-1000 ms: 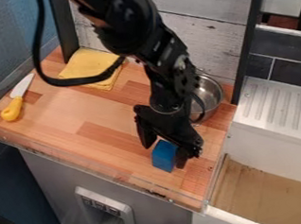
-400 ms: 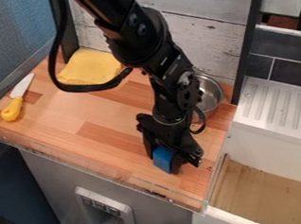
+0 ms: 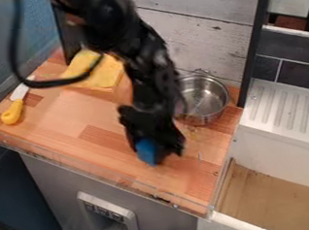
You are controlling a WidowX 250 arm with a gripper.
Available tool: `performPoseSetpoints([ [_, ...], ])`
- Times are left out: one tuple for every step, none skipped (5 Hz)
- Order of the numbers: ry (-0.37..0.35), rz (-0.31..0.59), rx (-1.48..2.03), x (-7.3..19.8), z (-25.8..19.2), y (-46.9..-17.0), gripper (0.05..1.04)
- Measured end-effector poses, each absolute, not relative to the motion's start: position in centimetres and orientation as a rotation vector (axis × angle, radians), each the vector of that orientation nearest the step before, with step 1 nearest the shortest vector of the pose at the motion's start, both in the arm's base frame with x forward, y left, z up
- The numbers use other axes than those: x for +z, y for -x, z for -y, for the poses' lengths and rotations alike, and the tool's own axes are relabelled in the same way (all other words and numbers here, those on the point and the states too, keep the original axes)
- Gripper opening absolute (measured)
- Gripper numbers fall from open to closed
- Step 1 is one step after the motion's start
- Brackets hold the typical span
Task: Put the blue object in between the cloth and the pot
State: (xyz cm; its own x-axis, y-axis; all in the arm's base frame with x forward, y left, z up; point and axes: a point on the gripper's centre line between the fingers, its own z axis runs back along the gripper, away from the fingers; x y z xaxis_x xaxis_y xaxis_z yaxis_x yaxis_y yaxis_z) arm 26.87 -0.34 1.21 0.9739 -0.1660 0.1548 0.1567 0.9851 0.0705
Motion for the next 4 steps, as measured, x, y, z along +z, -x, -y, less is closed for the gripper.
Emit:
performPoseSetpoints([
  [-0.057,0.182,-0.107,2.7,-2.5,-27.3,0.614],
  [-0.068,0.219,-0.061,4.0,-4.6,-29.7,0.614],
  [-0.081,0.213,-0.010,3.6,-6.3,-32.7,0.614],
  [-0.095,0.208,0.020,3.0,-7.5,-35.6,0.614],
])
